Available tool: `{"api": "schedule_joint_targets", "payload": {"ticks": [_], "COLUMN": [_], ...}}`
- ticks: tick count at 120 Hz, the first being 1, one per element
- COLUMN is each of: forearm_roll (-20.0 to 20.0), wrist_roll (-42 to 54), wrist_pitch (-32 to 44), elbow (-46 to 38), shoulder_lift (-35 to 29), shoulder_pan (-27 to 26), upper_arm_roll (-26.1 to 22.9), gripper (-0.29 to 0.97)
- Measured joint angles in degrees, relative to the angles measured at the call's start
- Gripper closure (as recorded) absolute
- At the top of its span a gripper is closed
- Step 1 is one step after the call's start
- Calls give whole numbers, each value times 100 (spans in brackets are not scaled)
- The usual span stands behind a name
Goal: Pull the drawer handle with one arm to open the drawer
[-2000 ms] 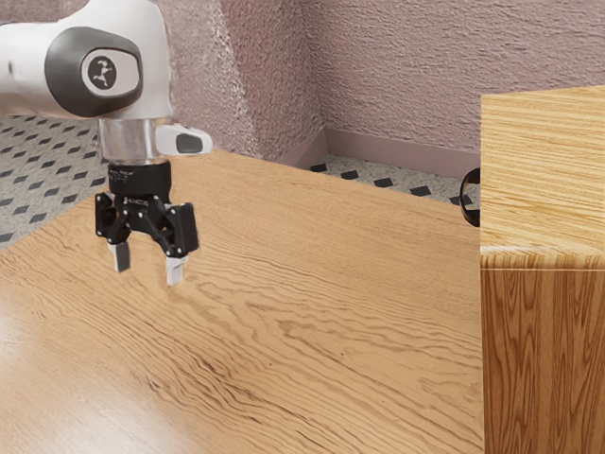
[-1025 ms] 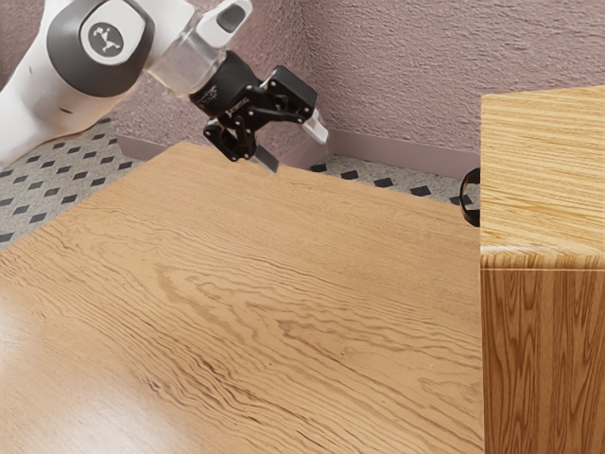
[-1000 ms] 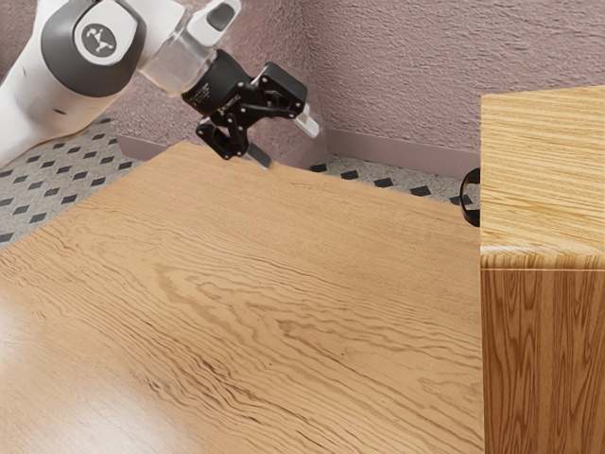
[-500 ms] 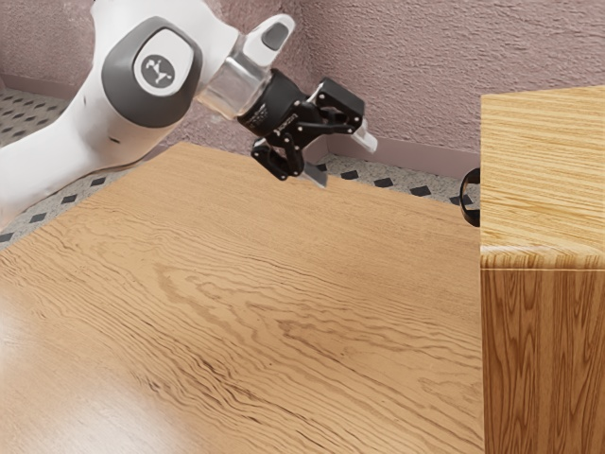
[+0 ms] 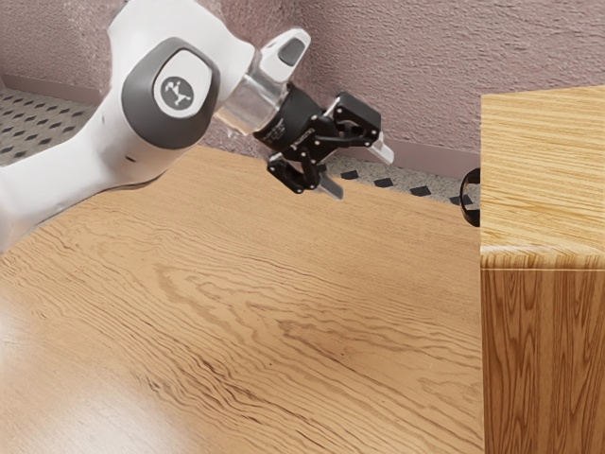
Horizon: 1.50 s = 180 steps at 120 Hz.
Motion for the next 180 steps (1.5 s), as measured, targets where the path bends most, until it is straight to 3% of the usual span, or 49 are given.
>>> {"api": "schedule_joint_targets", "payload": {"ticks": [69, 180], "forearm_roll": [-17, -119], "wrist_roll": [-58, -85], "wrist_pitch": [476, 771], "elbow": [-66, -230], "shoulder_lift": [79, 175], "shoulder_pan": [-557, -767], "upper_arm_roll": [-18, -18], "gripper": [0, 0]}}
